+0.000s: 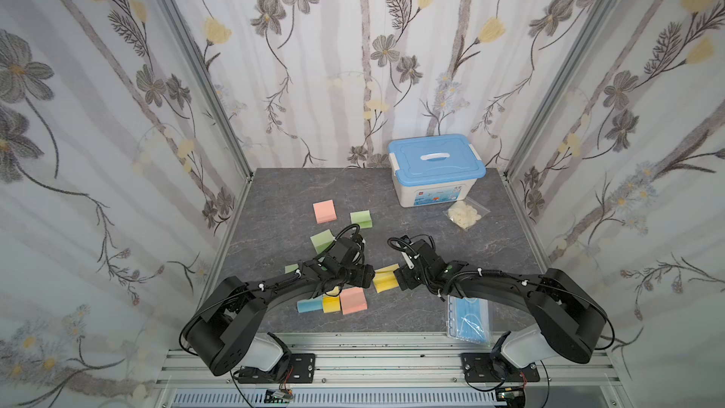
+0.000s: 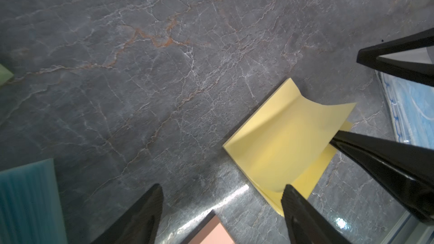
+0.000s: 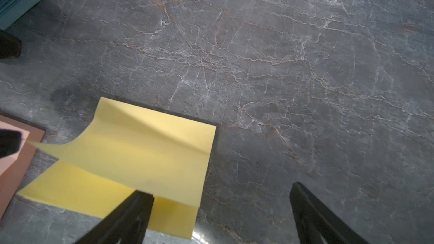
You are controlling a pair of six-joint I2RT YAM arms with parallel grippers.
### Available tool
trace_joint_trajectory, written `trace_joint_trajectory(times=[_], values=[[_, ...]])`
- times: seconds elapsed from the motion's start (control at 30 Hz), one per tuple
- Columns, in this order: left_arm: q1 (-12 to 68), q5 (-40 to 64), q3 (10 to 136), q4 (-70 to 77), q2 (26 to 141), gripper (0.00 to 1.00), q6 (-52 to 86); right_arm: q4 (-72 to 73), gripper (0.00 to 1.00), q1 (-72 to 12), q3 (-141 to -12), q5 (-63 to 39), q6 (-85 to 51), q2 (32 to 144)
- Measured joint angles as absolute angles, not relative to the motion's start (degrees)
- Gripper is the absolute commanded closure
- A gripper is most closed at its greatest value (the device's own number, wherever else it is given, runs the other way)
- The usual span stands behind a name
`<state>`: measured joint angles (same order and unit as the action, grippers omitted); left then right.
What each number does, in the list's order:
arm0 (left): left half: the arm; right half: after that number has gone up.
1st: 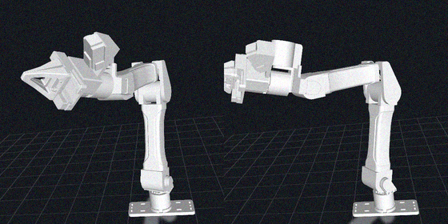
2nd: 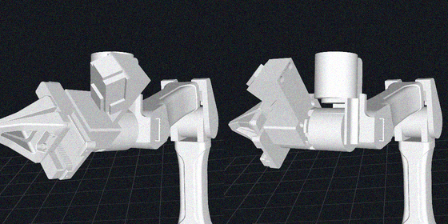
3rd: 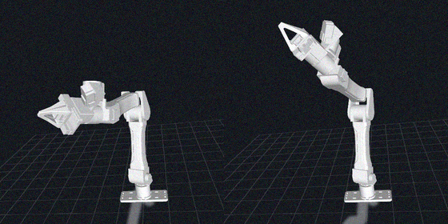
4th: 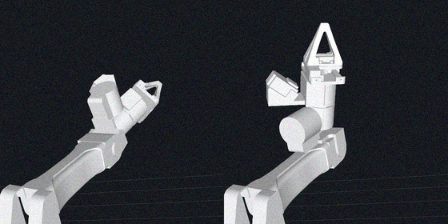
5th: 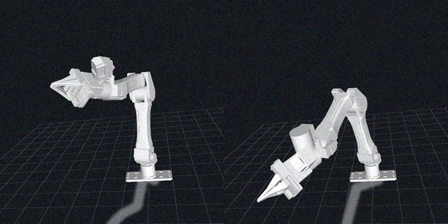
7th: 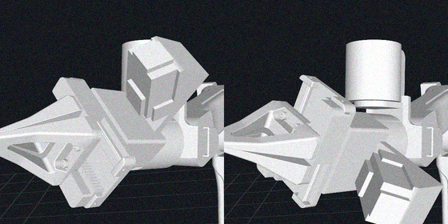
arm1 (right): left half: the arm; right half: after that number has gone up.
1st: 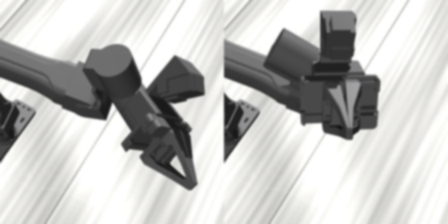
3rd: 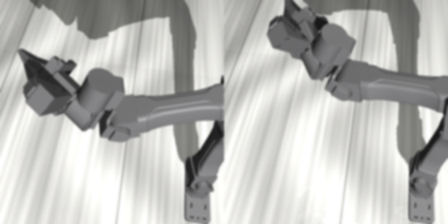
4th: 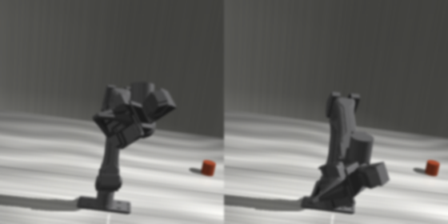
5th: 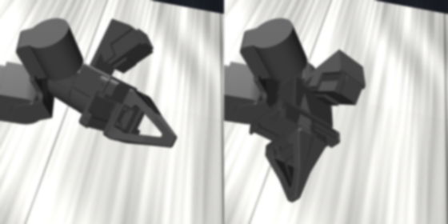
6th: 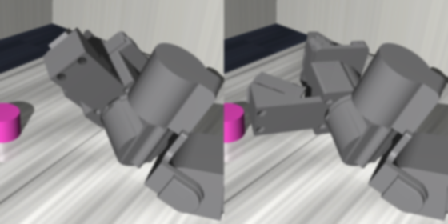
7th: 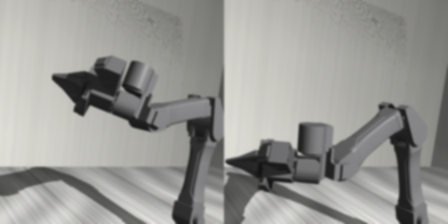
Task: Tear off pages from different memo pads
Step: Pick up the memo pad from the center of the board.
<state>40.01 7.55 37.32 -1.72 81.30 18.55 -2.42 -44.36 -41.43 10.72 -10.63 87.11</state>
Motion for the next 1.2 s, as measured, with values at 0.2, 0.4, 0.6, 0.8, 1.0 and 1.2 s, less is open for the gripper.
trace_joint_trajectory(times=[0.2,0.4,0.6,0.8,1.0,1.2], values=[[40.01,-0.64,32.99,-2.9,69.69,0.13,20.01,-5.06,0.11,-44.42,-46.81,10.2,-7.11,93.45],[40.01,-15.14,27.49,-6.76,51.81,0.1,22.52,-12.03,0.16,-45.17,-56.27,7.4,-1.13,99.39],[39.99,-21.89,24.36,-9.82,39.77,0.08,23.51,-18.65,0.18,-45.78,-63.09,4.91,5.91,102.85],[39.97,-24.16,23.31,-11.86,34.63,0.08,24.12,-24.16,0.36,-45.84,-67.35,1.04,11.2,106.61],[39.97,-24.6,23.11,-12.21,34.15,0.08,24.34,-26.5,1.0,-45.95,-67.72,-4.38,15.7,106.08],[39.97,-22.46,22.41,-11.2,35.2,0.06,24.36,-27.86,1.0,-45.95,-66.11,-6.83,19.46,98.67]])
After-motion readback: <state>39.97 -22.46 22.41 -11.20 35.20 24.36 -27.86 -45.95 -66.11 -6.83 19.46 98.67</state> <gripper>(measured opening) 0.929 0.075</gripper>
